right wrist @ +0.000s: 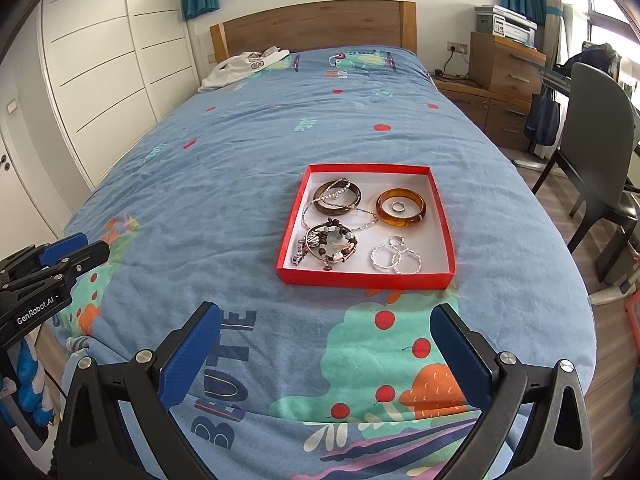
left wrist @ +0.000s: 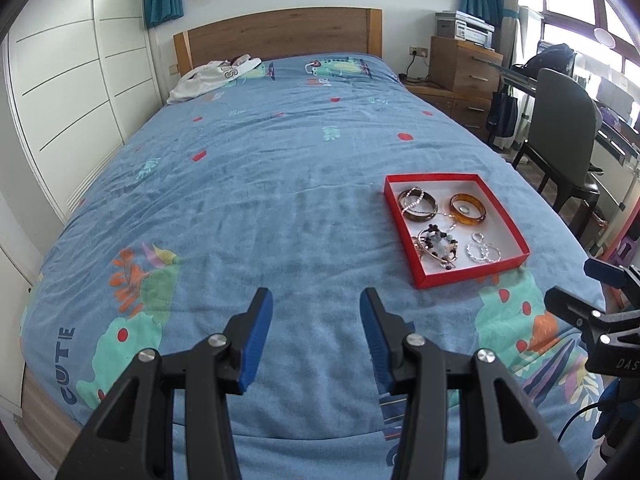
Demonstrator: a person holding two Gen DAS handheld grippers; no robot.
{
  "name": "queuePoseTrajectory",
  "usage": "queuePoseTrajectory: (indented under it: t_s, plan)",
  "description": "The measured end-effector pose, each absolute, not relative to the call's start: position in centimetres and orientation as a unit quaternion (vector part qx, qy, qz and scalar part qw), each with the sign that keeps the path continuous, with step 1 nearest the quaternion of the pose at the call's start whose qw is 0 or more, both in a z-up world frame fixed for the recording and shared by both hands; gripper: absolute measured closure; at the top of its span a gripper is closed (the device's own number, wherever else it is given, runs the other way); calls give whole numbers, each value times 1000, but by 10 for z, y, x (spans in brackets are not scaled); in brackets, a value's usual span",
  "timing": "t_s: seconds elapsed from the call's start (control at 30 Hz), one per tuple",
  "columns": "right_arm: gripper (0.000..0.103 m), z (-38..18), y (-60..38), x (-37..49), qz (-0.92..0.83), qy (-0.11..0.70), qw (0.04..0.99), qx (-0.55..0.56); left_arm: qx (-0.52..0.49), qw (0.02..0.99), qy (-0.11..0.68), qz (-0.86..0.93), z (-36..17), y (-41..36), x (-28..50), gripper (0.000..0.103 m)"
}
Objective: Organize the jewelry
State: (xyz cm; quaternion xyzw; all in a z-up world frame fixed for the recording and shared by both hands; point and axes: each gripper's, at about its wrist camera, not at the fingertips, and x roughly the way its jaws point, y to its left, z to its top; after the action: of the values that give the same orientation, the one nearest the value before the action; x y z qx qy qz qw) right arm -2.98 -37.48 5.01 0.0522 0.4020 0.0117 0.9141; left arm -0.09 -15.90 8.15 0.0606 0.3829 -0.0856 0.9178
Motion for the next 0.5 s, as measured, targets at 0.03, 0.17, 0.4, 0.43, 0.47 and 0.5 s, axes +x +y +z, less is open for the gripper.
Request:
queuePoseTrajectory:
  t_s: [0.03,0.17,0.4,0.43,0.47,0.5]
  plan:
    - [1,50,-375,-29,12,402,914,53,60,917,384,-84,81,-158,0,59]
    - [1,46,-374,-28,13,406,913,51,54,915,391,-82,77,-155,1,59]
    - [1,41,-375,-24,15,414,909,50,52,911,399,-85,71,-154,6,59]
    - [1,40,-375,-24,15,414,909,49,51,911,401,-86,70,-154,6,59]
    - [1,39,-376,-23,15,415,908,48,52,911,401,-85,70,-155,7,59]
    - [1,38,-375,-23,15,416,908,49,52,911,401,-86,70,-154,7,59]
